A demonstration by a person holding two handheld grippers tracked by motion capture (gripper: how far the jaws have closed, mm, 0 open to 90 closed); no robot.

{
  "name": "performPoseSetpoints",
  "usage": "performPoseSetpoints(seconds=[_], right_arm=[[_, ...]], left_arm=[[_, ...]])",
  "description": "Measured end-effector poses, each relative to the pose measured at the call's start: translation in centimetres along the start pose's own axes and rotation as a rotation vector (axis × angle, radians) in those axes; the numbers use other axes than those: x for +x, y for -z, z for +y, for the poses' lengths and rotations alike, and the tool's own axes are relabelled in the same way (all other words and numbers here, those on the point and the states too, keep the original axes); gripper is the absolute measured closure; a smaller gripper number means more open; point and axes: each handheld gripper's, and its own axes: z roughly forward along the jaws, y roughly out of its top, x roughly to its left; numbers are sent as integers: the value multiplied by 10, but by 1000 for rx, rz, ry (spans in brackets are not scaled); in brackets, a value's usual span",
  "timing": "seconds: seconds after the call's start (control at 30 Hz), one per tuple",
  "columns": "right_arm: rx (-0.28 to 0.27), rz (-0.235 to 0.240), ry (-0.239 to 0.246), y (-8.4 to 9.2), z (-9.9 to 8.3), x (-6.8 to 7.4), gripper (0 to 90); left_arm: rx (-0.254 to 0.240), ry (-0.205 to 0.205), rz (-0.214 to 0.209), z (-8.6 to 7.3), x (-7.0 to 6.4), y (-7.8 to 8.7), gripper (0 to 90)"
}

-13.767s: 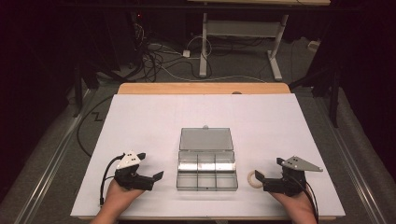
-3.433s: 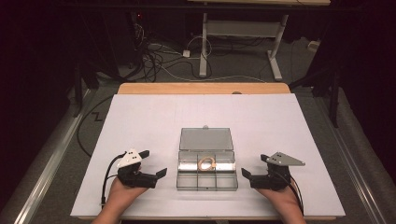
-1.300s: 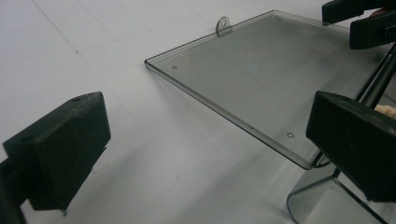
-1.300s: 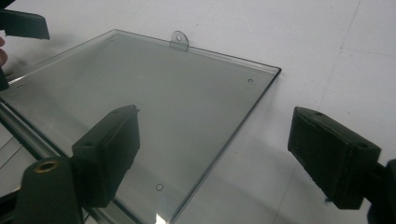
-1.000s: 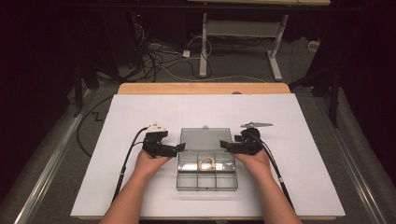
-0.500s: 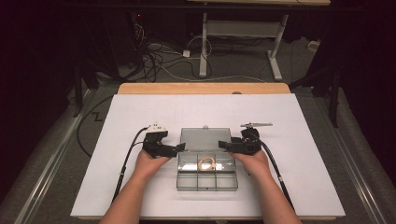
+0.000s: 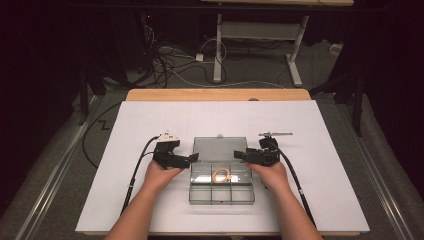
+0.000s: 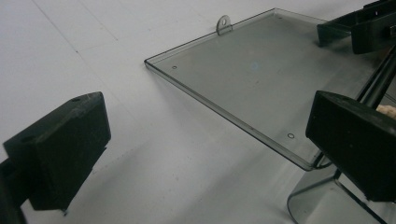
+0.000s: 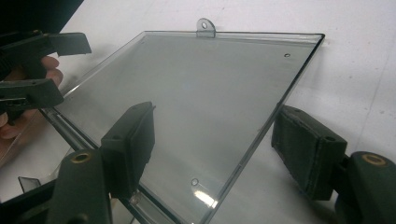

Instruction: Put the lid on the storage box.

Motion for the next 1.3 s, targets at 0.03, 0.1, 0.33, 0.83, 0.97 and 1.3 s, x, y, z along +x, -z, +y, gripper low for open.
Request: performPoseSetpoints(seconds=[0.03,0.1,0.33,0.83,0.97,1.3], right_arm=[[-2,-2,3,0,0,0,316],[-8,0,6,0,-1,0,316],[-41,-24,37,2,-1,3,353],[-147,-84,160,10,-4,14,434],[-169,-97,180,13,-6,16,462],[-212,-125,247,22,-7,21,546]], left_arm=[[-2,-5,5,0,0,0,0],[-6,-16,16,1,-2,0,0],[-26,18,11,3,3,5,0],[-35,21,-43,11,-6,3,85],[-41,19,-66,12,-7,2,152],[-62,-15,-96,13,-14,3,342]])
